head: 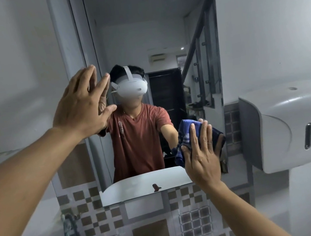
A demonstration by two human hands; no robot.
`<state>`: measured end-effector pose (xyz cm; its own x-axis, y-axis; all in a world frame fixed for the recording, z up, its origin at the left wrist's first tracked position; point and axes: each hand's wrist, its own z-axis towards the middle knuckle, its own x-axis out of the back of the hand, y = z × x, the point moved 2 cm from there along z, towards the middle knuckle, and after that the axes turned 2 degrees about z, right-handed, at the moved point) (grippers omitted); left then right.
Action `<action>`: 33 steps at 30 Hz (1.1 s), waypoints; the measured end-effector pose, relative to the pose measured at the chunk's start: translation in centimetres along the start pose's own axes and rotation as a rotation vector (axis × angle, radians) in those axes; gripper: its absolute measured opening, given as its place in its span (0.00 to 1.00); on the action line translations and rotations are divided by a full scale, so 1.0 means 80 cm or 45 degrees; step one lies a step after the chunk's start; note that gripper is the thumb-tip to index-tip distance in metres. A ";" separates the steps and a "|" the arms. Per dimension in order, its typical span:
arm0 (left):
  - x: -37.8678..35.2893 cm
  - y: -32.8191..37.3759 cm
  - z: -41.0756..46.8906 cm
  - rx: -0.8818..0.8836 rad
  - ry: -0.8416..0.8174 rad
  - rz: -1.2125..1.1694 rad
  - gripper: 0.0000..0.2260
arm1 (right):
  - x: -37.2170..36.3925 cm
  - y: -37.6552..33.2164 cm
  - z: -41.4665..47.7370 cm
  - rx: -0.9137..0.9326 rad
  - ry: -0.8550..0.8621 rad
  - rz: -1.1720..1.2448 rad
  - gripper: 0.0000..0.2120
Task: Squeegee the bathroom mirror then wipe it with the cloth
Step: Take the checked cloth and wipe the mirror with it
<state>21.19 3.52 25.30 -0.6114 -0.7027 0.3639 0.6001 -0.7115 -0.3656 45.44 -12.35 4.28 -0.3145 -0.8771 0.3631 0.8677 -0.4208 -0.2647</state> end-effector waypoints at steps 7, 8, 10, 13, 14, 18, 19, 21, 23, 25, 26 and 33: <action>-0.004 -0.001 -0.001 0.022 0.022 -0.019 0.38 | -0.011 -0.030 -0.002 -0.058 0.074 0.017 0.29; -0.005 -0.001 -0.001 0.024 0.021 -0.021 0.38 | -0.011 -0.038 0.002 -0.040 0.090 0.033 0.29; -0.006 -0.002 -0.001 0.022 0.023 -0.021 0.37 | -0.012 -0.056 0.011 0.017 0.124 0.069 0.29; -0.004 -0.005 0.001 0.019 0.048 -0.017 0.33 | -0.014 -0.089 0.025 0.100 0.138 0.075 0.28; -0.003 -0.006 0.002 0.022 0.054 -0.012 0.31 | -0.015 -0.102 0.029 0.135 0.126 0.061 0.28; 0.000 -0.009 0.003 0.015 0.021 0.001 0.29 | -0.024 -0.154 0.029 0.360 0.063 0.010 0.28; 0.001 -0.009 0.003 0.017 0.015 -0.004 0.29 | -0.029 -0.165 0.026 0.402 0.056 0.007 0.28; 0.005 -0.008 0.003 0.023 0.014 -0.016 0.28 | -0.038 -0.185 0.020 0.425 0.047 0.015 0.29; 0.009 -0.008 0.004 0.022 0.014 -0.025 0.28 | -0.046 -0.203 0.015 0.429 0.038 0.035 0.29; 0.012 -0.009 0.004 0.017 0.010 -0.025 0.29 | -0.050 -0.220 0.011 0.482 0.028 0.048 0.29; 0.013 -0.010 0.004 0.016 0.009 -0.025 0.29 | -0.052 -0.228 0.007 0.535 0.018 0.043 0.28; 0.007 -0.010 0.002 0.007 -0.012 -0.008 0.30 | -0.074 -0.228 -0.027 0.931 -0.092 -0.071 0.27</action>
<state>20.51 3.70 25.94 -0.6104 -0.6980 0.3744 0.5989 -0.7161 -0.3585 30.66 0.06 5.06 -0.3614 -0.8310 0.4229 0.8941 -0.1801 0.4100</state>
